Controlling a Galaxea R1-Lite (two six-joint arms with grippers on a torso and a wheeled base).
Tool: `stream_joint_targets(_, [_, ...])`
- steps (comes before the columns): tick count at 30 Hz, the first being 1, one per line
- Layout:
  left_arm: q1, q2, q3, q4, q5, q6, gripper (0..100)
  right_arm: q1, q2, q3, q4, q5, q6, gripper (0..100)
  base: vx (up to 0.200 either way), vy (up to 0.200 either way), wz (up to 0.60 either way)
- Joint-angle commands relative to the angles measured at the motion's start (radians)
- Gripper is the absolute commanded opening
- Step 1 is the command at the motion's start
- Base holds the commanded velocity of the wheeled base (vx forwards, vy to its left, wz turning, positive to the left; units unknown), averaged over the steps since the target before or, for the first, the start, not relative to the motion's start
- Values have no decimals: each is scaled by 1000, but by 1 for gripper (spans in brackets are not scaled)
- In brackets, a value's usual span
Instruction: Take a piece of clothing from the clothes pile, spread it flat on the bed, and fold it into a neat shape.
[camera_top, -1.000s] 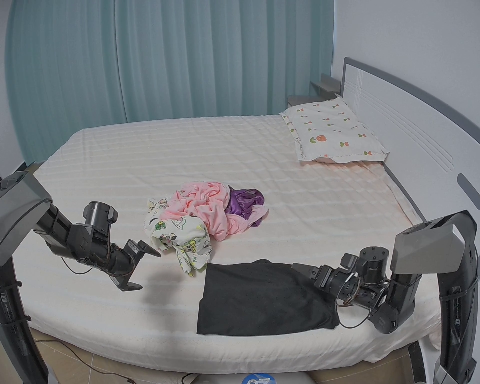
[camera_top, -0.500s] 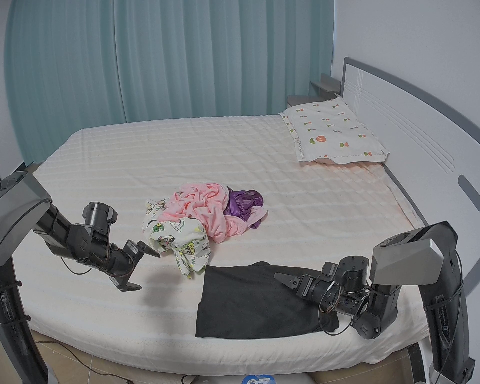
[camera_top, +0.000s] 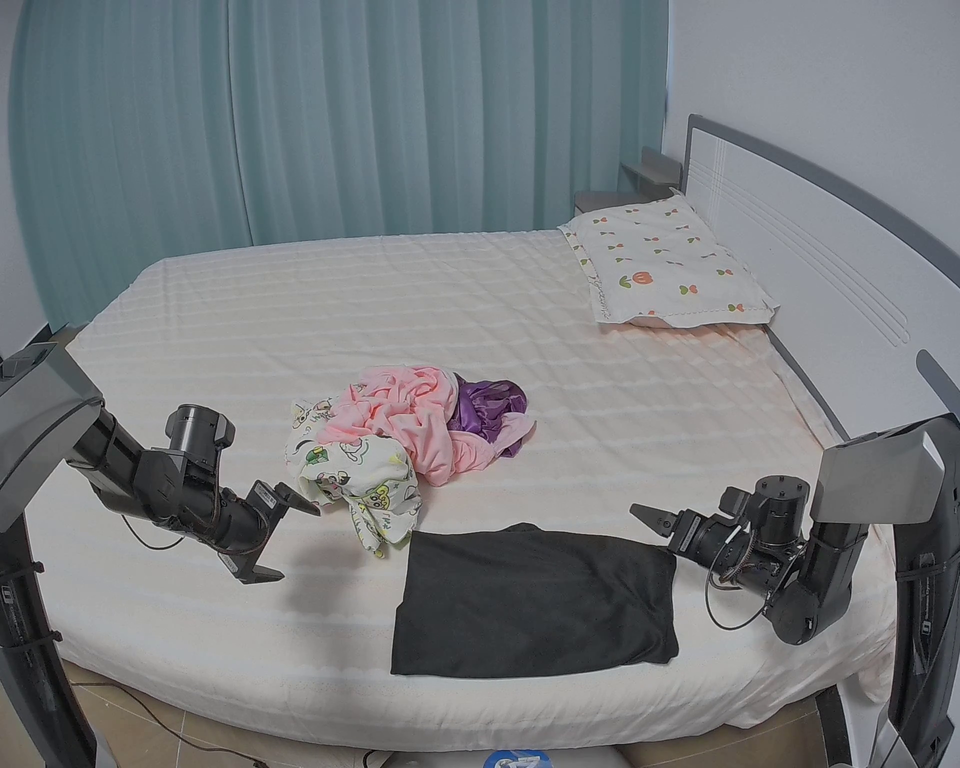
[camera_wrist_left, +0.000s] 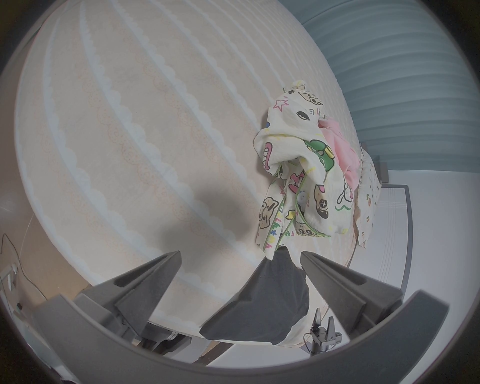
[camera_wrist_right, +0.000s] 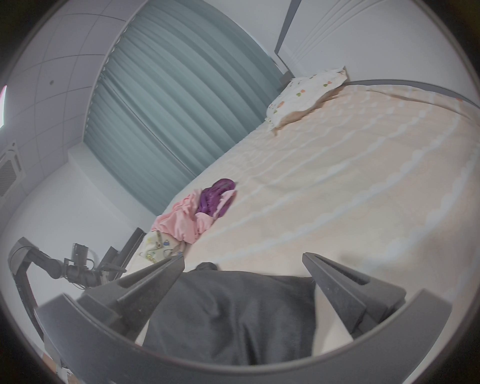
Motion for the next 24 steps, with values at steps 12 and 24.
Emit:
stream_joint_targets(12, [-1,0,0,0,0,0,100,-37,128,-18,34,24,-25,0,0,0,0])
stream_joint_targets(24, [-1,0,0,0,0,0,100,-70,120,-49,18,21,-16,0,0,0,0])
